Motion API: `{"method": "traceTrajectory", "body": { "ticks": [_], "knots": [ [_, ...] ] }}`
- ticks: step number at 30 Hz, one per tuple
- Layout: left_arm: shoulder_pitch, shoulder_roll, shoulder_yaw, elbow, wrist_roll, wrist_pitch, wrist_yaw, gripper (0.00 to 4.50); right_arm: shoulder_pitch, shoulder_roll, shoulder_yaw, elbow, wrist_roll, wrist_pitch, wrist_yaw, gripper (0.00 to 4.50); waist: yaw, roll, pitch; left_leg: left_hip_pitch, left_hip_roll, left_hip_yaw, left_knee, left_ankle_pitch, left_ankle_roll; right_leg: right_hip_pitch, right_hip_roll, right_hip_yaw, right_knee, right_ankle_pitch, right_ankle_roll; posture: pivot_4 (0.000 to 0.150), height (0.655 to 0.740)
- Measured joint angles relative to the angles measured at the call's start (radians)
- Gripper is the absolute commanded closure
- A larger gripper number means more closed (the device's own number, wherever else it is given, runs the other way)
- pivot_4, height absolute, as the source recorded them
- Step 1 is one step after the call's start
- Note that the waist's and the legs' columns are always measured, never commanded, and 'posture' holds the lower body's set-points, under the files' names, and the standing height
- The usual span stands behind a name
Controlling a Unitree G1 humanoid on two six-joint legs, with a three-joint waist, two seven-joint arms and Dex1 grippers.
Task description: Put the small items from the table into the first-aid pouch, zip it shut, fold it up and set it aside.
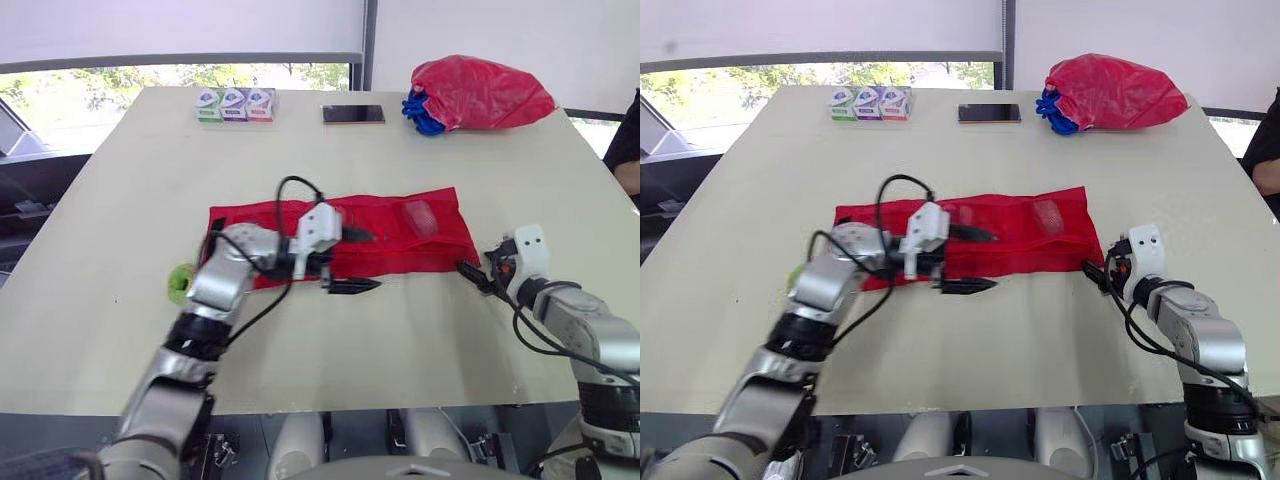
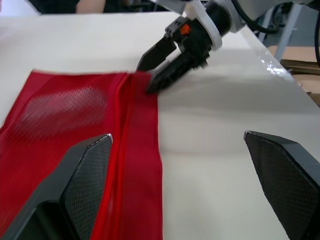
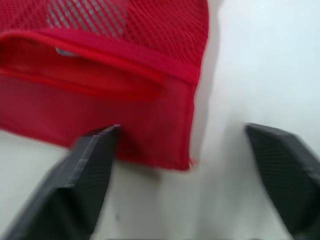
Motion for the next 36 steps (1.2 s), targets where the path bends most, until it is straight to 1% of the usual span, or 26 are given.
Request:
{"method": "traceTrajectory", "body": {
  "ticks": [2,4,6,11,14,17,20,21,22,23,24,25,26,27,29,30,32,34,36],
  "knots": [
    [0.033,0.044,0.023,-0.073,-0.035,0.030,-0.006,0.00,-0.017,0.018,0.013,0.001,0.015,0.005,0.006,2.65,0.004,0.000,0.000,-0.001,0.000,-0.001,0.000,0.000,0.000,0.000,0.000,0.002,0.000,-0.001,-0.001,0.150,0.7400],
    [0.081,0.089,0.052,-0.145,-0.069,0.061,-0.005,0.00,-0.020,0.018,0.019,-0.001,0.026,0.007,0.013,3.78,0.003,0.000,0.000,-0.001,0.000,0.000,0.000,0.000,0.000,0.000,0.000,0.004,0.000,-0.001,0.000,0.150,0.7400],
    [0.126,0.131,0.084,-0.201,-0.101,0.092,0.000,0.00,-0.003,0.004,0.017,-0.008,0.035,0.012,0.020,4.49,0.002,0.000,0.000,-0.001,0.000,0.000,0.000,0.000,0.001,0.000,0.000,0.004,-0.001,-0.001,0.000,0.150,0.7400],
    [0.197,0.200,0.190,-0.320,-0.181,0.165,0.056,0.00,0.064,-0.065,-0.021,-0.075,0.088,0.055,0.045,4.49,0.008,0.000,0.000,-0.001,-0.001,-0.001,0.000,-0.001,0.001,0.000,0.000,0.004,-0.001,-0.002,0.001,0.150,0.7400],
    [0.248,0.232,0.243,-0.370,-0.217,0.188,0.079,0.00,0.114,-0.128,-0.070,-0.095,0.109,0.074,0.062,4.49,0.009,0.000,0.000,-0.001,-0.001,0.000,0.000,-0.001,0.001,0.000,0.000,0.006,-0.001,-0.004,0.003,0.150,0.7400],
    [0.288,0.264,0.305,-0.390,-0.243,0.196,0.098,0.00,0.163,-0.215,-0.143,-0.070,0.111,0.066,0.081,4.49,0.013,0.000,0.000,0.000,-0.002,0.001,0.000,-0.001,0.001,0.000,0.000,0.006,-0.001,-0.005,0.003,0.150,0.7400],
    [0.311,0.295,0.351,-0.393,-0.262,0.198,0.105,0.00,0.194,-0.297,-0.199,0.005,0.091,0.021,0.108,4.49,0.013,0.000,0.000,0.000,-0.002,0.003,0.000,-0.001,0.001,0.000,0.000,0.006,-0.001,-0.005,0.004,0.150,0.7400],
    [0.313,0.298,0.361,-0.393,-0.266,0.198,0.106,0.00,0.199,-0.314,-0.210,0.034,0.080,-0.001,0.117,3.86,0.013,0.000,0.000,0.000,-0.002,0.003,0.000,-0.001,0.001,0.000,0.001,0.007,-0.001,-0.005,0.004,0.150,0.7400],
    [0.315,0.301,0.363,-0.393,-0.271,0.199,0.107,0.00,0.204,-0.332,-0.213,0.061,0.069,-0.027,0.126,3.54,0.013,0.000,0.000,0.000,-0.002,0.003,0.000,-0.001,0.001,0.000,0.001,0.007,-0.001,-0.005,0.004,0.150,0.7400],
    [0.320,0.307,0.363,-0.395,-0.278,0.201,0.107,0.00,0.209,-0.349,-0.214,0.094,0.055,-0.055,0.140,2.93,0.011,0.000,0.000,0.001,-0.002,0.003,0.000,-0.001,0.001,0.000,0.002,0.007,-0.001,-0.005,0.004,0.150,0.7400],
    [0.322,0.311,0.363,-0.395,-0.281,0.202,0.107,0.00,0.212,-0.357,-0.215,0.112,0.049,-0.068,0.149,2.58,0.010,0.000,0.000,0.000,-0.002,0.003,0.000,-0.001,0.001,0.000,0.002,0.008,-0.001,-0.005,0.004,0.150,0.7400],
    [0.322,0.315,0.363,-0.396,-0.285,0.203,0.108,0.00,0.217,-0.365,-0.216,0.127,0.047,-0.076,0.161,1.99,0.009,0.000,0.000,0.000,-0.001,0.003,0.000,-0.001,0.001,0.000,0.003,0.008,-0.001,-0.005,0.004,0.150,0.7400],
    [0.322,0.319,0.363,-0.396,-0.289,0.204,0.111,0.00,0.220,-0.369,-0.217,0.137,0.049,-0.084,0.178,1.55,0.007,0.000,0.000,0.000,-0.001,0.003,0.000,-0.001,0.001,0.000,0.004,0.008,-0.001,-0.005,0.004,0.150,0.7400],
    [0.322,0.319,0.363,-0.398,-0.291,0.204,0.115,0.00,0.226,-0.374,-0.217,0.138,0.050,-0.088,0.191,1.02,0.006,0.000,0.000,0.000,-0.001,0.003,0.000,-0.001,0.001,0.000,0.004,0.008,-0.001,-0.005,0.004,0.150,0.7400],
    [0.323,0.323,0.363,-0.401,-0.295,0.207,0.124,0.00,0.248,-0.399,-0.221,0.143,0.049,-0.108,0.221,0.22,0.004,0.000,0.000,0.000,-0.001,0.003,0.000,-0.001,0.001,0.000,0.004,0.009,-0.001,-0.005,0.004,0.150,0.7400],
    [0.323,0.327,0.363,-0.404,-0.297,0.210,0.132,0.00,0.272,-0.421,-0.236,0.143,0.048,-0.136,0.250,0.07,0.004,0.000,0.000,0.000,-0.001,0.003,0.000,-0.001,0.001,0.000,0.004,0.009,-0.001,-0.005,0.004,0.150,0.7400],
    [0.326,0.329,0.365,-0.403,-0.299,0.227,0.150,0.00,0.306,-0.449,-0.269,0.138,0.047,-0.194,0.302,0.07,0.004,0.000,0.000,0.001,-0.001,0.003,0.000,-0.001,0.001,0.000,0.004,0.012,-0.001,-0.005,0.004,0.150,0.7400],
    [0.328,0.327,0.375,-0.368,-0.299,0.269,0.195,0.00,0.339,-0.462,-0.312,0.075,0.066,-0.266,0.378,0.07,0.003,-0.001,0.000,0.001,-0.001,0.003,0.000,-0.001,0.001,0.000,0.006,0.012,-0.001,-0.006,0.005,0.150,0.7400],
    [0.329,0.325,0.377,-0.348,-0.298,0.283,0.218,0.00,0.344,-0.459,-0.326,0.045,0.089,-0.284,0.406,0.07,0.000,-0.001,0.000,0.001,0.000,0.003,0.000,-0.001,0.001,0.000,0.006,0.013,-0.001,-0.006,0.005,0.150,0.7400]
  ]
}}
